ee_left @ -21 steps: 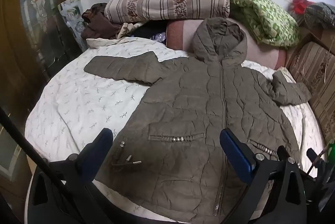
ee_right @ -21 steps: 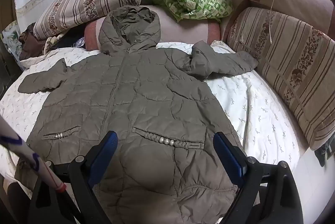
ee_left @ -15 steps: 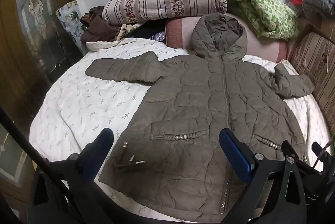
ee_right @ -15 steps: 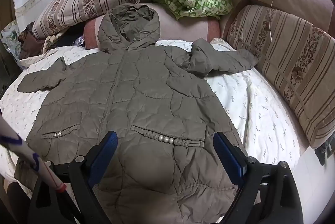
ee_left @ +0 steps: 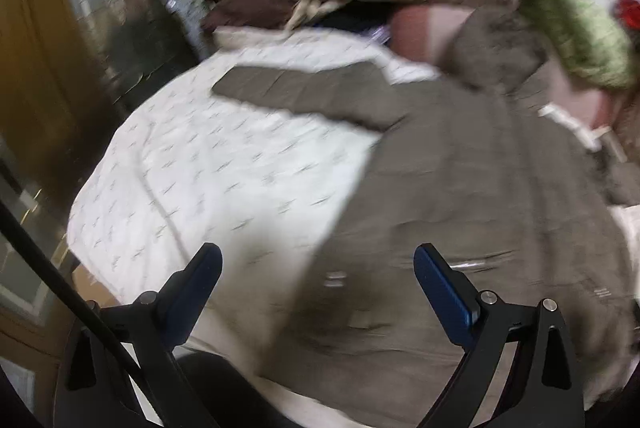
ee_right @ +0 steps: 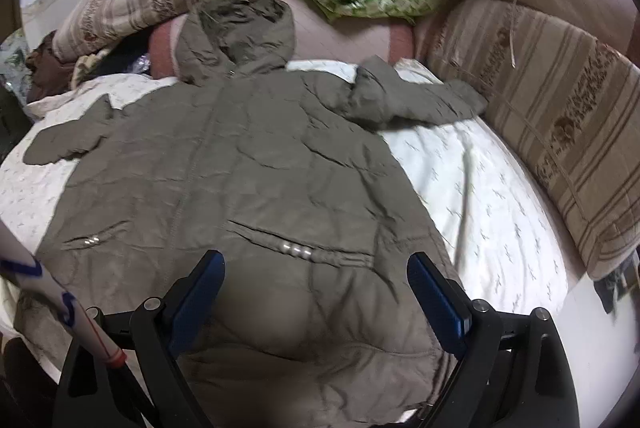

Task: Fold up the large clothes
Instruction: 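Move the left tool over the jacket toward its sleeve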

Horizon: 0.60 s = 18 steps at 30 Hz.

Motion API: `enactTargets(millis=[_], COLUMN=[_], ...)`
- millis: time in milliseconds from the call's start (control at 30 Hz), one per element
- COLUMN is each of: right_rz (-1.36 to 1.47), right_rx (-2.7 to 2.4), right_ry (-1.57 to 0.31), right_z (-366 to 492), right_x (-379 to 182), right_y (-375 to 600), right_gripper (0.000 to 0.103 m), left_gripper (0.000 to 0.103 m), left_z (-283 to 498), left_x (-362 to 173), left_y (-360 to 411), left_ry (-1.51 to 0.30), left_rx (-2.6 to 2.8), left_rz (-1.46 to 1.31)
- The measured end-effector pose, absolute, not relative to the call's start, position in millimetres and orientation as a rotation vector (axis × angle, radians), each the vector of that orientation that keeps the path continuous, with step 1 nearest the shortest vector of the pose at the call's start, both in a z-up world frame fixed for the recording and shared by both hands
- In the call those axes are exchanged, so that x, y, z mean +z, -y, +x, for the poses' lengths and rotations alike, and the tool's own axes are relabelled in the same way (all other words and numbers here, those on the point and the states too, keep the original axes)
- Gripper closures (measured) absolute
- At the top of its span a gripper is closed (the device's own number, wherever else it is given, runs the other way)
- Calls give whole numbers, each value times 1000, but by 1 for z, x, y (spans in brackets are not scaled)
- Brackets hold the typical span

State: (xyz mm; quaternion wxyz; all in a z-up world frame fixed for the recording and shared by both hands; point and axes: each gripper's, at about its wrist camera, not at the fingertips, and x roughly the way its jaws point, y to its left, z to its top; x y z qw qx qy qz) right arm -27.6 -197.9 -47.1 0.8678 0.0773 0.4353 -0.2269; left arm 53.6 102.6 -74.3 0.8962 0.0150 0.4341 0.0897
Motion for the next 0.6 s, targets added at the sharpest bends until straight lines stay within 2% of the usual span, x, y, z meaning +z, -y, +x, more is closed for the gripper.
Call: enactTargets(millis=[133, 167, 200, 233, 267, 400, 600], right_rz=[194, 196, 194, 191, 187, 178, 186], right_rx=[-481, -479, -477, -472, -465, -466, -483], right_ry=[-953, -959, -963, -969, -973, -979, -984], right_z=[-28, -28, -27, -26, -25, -21, -20], right_x=[-58, -60, -61, -62, -62, -63, -66], right_y=[204, 203, 201, 199, 197, 193, 196], right_gripper=[8, 8, 8, 8, 8, 8, 8], left_gripper=[7, 19, 50, 63, 73, 85, 86], left_z=[66, 68, 69, 71, 71, 54, 23], left_x=[-122, -133, -144, -154, -162, -159, -149], left_y=[-128, -130, -130, -129, -130, -108, -85], left_ry=[-1029, -1060, -1090, -1135, -1163, -1123, -1100], left_rx=[98, 80, 61, 32, 4, 39, 54], left_rz=[-22, -37, -52, -75, -105, -41, 86])
